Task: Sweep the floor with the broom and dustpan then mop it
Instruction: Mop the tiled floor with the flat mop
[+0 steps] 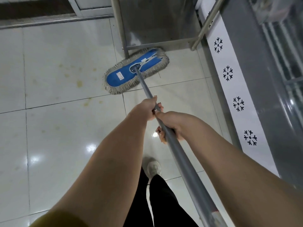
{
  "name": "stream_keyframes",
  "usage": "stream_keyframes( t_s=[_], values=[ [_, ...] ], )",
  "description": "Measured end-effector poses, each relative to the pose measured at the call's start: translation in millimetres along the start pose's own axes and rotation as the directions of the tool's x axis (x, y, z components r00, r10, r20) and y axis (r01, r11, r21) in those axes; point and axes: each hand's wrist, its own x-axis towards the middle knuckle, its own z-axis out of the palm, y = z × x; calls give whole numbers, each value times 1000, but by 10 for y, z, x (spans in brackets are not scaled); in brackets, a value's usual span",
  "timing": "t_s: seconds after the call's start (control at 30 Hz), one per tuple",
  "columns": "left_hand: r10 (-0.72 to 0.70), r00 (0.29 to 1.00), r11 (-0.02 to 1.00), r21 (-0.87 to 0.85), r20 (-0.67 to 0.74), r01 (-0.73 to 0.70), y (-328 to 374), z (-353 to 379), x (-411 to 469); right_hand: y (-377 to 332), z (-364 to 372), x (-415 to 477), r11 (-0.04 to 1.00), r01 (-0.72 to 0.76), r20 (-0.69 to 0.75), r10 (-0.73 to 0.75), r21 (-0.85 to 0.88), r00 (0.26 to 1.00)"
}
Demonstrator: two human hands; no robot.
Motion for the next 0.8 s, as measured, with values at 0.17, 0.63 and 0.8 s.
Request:
stream_keyframes(
  t_s=[0.17, 0.63, 0.8],
  values=[
    [-56, 998, 994, 97, 23, 54, 104, -26, 11, -84, 28, -22, 999, -41, 5, 40, 9, 999],
    [2, 1000, 1000, 18, 15, -3, -252, -110, -237, 386, 80, -262, 993, 59, 18, -61, 105, 998],
    [3, 999, 999, -54, 36, -1, -701, -21, -509, 771, -175, -398, 997, 76, 60, -74, -26, 995]
  ],
)
